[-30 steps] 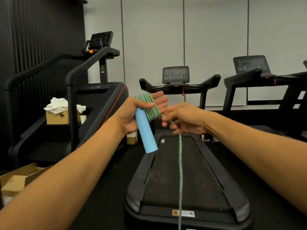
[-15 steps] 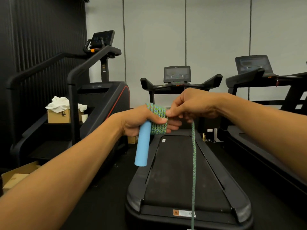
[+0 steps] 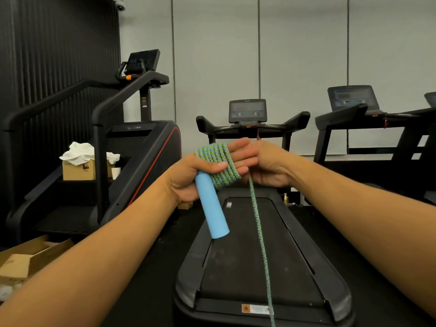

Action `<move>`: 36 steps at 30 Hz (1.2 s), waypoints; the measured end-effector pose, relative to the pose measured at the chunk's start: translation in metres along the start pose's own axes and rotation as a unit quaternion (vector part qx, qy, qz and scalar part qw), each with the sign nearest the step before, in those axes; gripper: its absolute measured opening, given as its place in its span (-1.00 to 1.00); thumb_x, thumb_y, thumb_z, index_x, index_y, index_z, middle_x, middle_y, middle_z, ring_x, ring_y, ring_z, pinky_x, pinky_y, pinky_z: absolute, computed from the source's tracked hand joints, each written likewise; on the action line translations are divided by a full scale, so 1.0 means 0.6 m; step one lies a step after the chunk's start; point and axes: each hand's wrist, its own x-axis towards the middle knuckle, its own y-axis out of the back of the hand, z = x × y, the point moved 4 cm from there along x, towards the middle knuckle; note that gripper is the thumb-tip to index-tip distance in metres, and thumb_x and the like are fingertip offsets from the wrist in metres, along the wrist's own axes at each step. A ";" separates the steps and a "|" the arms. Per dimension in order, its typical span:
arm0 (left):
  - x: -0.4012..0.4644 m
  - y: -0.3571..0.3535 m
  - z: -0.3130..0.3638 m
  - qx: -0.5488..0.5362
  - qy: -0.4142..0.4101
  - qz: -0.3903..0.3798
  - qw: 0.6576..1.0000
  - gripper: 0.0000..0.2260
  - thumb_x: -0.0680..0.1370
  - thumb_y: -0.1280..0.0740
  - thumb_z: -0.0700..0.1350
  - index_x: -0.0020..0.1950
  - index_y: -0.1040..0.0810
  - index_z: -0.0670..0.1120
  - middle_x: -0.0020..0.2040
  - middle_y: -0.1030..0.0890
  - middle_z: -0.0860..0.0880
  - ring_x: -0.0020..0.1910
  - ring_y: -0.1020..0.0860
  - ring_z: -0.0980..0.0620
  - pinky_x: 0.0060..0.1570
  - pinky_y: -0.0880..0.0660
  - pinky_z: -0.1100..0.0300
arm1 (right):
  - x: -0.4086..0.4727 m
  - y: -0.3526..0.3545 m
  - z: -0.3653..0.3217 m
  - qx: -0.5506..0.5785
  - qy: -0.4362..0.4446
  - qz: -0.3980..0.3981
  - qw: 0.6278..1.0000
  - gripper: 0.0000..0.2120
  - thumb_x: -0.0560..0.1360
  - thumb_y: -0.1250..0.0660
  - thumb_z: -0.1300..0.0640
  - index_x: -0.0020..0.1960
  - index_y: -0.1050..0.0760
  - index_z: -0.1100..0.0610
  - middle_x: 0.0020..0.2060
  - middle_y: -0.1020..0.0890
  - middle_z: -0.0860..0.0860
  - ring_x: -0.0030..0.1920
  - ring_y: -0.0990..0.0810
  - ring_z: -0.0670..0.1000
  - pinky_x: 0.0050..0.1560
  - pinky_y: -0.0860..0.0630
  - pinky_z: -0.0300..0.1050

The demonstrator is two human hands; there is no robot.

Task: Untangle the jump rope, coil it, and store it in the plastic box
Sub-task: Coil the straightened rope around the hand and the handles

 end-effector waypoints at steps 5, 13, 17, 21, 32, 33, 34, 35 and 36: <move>0.000 0.019 0.022 -0.025 -0.044 0.064 0.997 -0.35 0.30 -0.51 -0.36 0.40 -0.49 -0.24 0.42 -0.48 -0.25 0.39 -0.49 -0.19 0.33 -0.49 0.00 | 0.002 0.007 0.041 -0.051 -0.035 0.024 0.998 -0.82 0.64 -0.20 0.18 -0.13 -0.48 0.13 -0.36 -0.51 0.06 -0.46 -0.29 -0.07 -0.43 -0.31 -0.20; 0.002 0.039 0.020 0.046 -0.029 0.206 0.977 -0.45 0.41 -0.31 -0.32 0.42 -0.47 -0.13 0.41 -0.52 -0.16 0.36 -0.52 -0.09 0.32 -0.49 0.04 | -0.015 0.005 0.047 -0.102 -0.096 -0.025 0.990 -0.82 0.62 -0.23 0.25 0.16 -0.53 0.09 -0.27 -0.60 0.10 -0.39 -0.52 -0.03 -0.30 -0.56 -0.10; 0.004 0.040 0.017 0.065 -0.031 0.239 0.968 -0.49 0.40 -0.33 -0.23 0.38 -0.51 -0.09 0.38 -0.55 -0.11 0.36 -0.53 -0.04 0.32 -0.47 0.08 | -0.025 0.007 0.045 -0.126 -0.121 -0.045 0.984 -0.73 0.61 -0.23 0.29 0.29 -0.50 0.20 -0.25 -0.61 0.11 -0.37 -0.57 -0.01 -0.20 -0.63 -0.02; 0.000 0.032 0.007 0.111 0.009 0.251 0.962 -0.48 0.39 -0.38 -0.31 0.36 -0.50 -0.14 0.39 -0.54 -0.11 0.37 -0.51 -0.07 0.32 -0.47 0.09 | -0.036 0.012 0.037 -0.171 -0.143 -0.061 0.973 -0.73 0.58 -0.27 0.31 0.27 -0.51 0.28 -0.24 -0.62 0.12 -0.34 -0.61 0.01 -0.17 -0.66 0.01; -0.014 0.020 -0.005 0.132 0.105 0.210 0.963 -0.55 0.32 -0.28 -0.35 0.22 -0.56 -0.28 0.00 -0.69 -0.22 -0.07 -0.70 -0.10 0.10 -0.61 0.06 | -0.049 0.002 -0.042 -0.285 -0.078 -0.035 0.955 -0.88 0.54 -0.33 0.30 -0.10 -0.64 0.23 -0.39 -0.55 0.05 -0.49 -0.39 -0.08 -0.41 -0.46 -0.19; -0.016 0.015 -0.006 0.127 0.113 0.195 0.966 -0.57 0.34 -0.28 -0.37 0.21 -0.55 -0.30 0.01 -0.70 -0.24 -0.05 -0.71 -0.11 0.06 -0.64 0.08 | -0.049 0.005 -0.052 -0.301 -0.068 -0.024 0.951 -0.87 0.53 -0.35 0.28 -0.17 -0.63 0.19 -0.40 -0.55 0.04 -0.49 -0.40 -0.08 -0.41 -0.45 -0.19; -0.017 0.011 -0.006 0.123 0.117 0.180 0.969 -0.58 0.37 -0.27 -0.38 0.24 -0.53 -0.32 0.07 -0.69 -0.27 0.00 -0.71 -0.14 0.05 -0.65 0.09 | -0.050 0.007 -0.059 -0.319 -0.058 -0.014 0.946 -0.86 0.53 -0.38 0.26 -0.20 -0.63 0.17 -0.41 -0.56 0.03 -0.50 -0.41 -0.08 -0.42 -0.45 -0.19; -0.017 0.006 -0.003 0.122 0.118 0.160 0.973 -0.57 0.41 -0.25 -0.39 0.28 -0.50 -0.33 0.14 -0.66 -0.30 0.06 -0.69 -0.17 0.06 -0.64 0.09 | -0.049 0.008 -0.066 -0.337 -0.047 -0.004 0.940 -0.86 0.52 -0.40 0.23 -0.22 -0.63 0.16 -0.40 -0.57 0.02 -0.50 -0.42 -0.09 -0.43 -0.45 -0.19; -0.018 0.004 -0.001 0.129 0.116 0.141 0.975 -0.58 0.43 -0.24 -0.36 0.30 -0.48 -0.33 0.18 -0.64 -0.32 0.10 -0.68 -0.18 0.09 -0.63 0.09 | -0.047 0.008 -0.070 -0.355 -0.030 0.005 0.934 -0.87 0.51 -0.43 0.21 -0.22 -0.62 0.17 -0.41 -0.58 0.01 -0.50 -0.42 -0.09 -0.44 -0.45 -0.20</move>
